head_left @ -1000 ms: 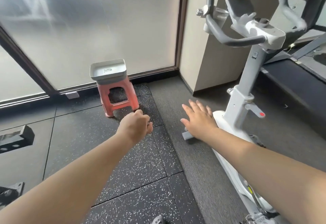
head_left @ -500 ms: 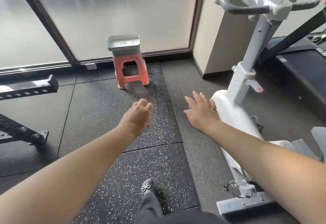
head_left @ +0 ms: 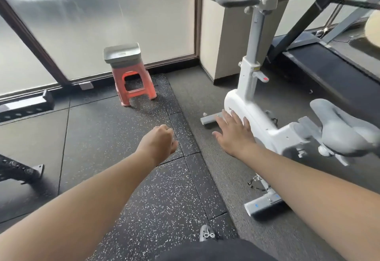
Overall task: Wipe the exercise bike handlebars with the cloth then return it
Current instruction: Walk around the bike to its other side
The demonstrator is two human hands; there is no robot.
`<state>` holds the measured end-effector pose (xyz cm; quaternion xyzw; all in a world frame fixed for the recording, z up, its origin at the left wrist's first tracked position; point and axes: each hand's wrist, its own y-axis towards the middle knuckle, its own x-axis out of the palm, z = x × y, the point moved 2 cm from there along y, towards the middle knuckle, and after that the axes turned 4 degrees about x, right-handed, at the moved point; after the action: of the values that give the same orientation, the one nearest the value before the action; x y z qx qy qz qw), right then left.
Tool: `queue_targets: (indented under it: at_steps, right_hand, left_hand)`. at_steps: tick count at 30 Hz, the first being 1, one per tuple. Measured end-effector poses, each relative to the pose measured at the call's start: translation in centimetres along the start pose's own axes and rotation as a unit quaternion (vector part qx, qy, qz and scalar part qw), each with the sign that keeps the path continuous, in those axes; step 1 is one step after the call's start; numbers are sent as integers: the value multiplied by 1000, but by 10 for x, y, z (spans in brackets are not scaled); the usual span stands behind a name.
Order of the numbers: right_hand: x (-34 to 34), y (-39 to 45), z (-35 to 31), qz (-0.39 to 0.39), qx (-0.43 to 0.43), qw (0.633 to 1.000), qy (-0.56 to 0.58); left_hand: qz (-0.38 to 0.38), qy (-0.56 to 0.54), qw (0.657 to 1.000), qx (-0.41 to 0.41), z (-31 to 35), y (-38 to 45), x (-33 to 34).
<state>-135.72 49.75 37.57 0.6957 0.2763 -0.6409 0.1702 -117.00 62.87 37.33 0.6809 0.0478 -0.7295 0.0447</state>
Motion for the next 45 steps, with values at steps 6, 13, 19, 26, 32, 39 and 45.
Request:
queue_targets:
  at_steps: [6, 13, 19, 26, 32, 39, 45]
  right_hand:
    - [20, -94, 21, -11, 67, 998, 1]
    - [46, -206, 76, -15, 162, 987, 11]
    - [48, -285, 145, -3, 263, 964, 30]
    - [46, -371, 249, 11, 345, 937, 50]
    - [36, -432, 351, 14, 385, 922, 44]
    - [22, -462, 444, 23, 392, 919, 45]
    - [14, -451, 501, 25, 388, 920, 52]
  left_hand:
    - [-15, -38, 999, 32, 51, -52, 12]
    - [-66, -28, 992, 103, 139, -81, 27]
    - [-89, 7, 977, 192, 238, -76, 31]
    - [-117, 29, 956, 268, 368, -57, 51]
    - [-112, 22, 950, 289, 492, -42, 58]
    - [-97, 50, 943, 315, 593, -11, 60]
    - [-84, -10, 957, 277, 644, 24, 53]
